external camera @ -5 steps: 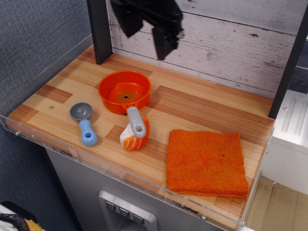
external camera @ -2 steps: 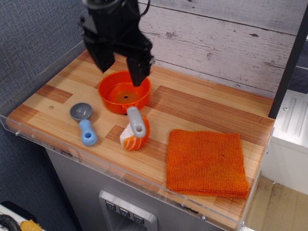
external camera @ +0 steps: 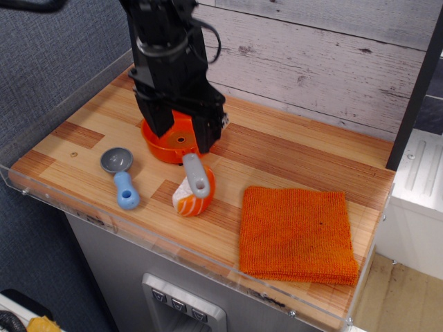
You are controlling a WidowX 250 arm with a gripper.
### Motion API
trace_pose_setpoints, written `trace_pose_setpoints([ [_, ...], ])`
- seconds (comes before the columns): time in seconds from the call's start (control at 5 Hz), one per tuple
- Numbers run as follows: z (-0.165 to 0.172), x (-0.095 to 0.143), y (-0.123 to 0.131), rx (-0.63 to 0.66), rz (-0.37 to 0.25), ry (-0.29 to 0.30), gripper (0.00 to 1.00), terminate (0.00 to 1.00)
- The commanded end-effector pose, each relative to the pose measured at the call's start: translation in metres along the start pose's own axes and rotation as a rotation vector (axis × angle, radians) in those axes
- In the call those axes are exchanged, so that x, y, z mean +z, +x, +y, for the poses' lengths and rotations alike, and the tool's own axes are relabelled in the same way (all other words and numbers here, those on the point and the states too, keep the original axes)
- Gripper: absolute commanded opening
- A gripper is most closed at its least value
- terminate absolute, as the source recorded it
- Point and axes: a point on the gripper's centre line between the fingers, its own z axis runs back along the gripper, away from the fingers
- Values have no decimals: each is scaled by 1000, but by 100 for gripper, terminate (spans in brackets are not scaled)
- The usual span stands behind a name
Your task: Pick up the pan and place it behind the orange cloth
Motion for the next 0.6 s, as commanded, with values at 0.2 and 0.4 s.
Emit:
trace_pose_setpoints([
  [0.2, 11, -20, 39, -9, -24, 17, 100, 0],
  [0.4, 13, -26, 45, -15, -19, 19, 100, 0],
])
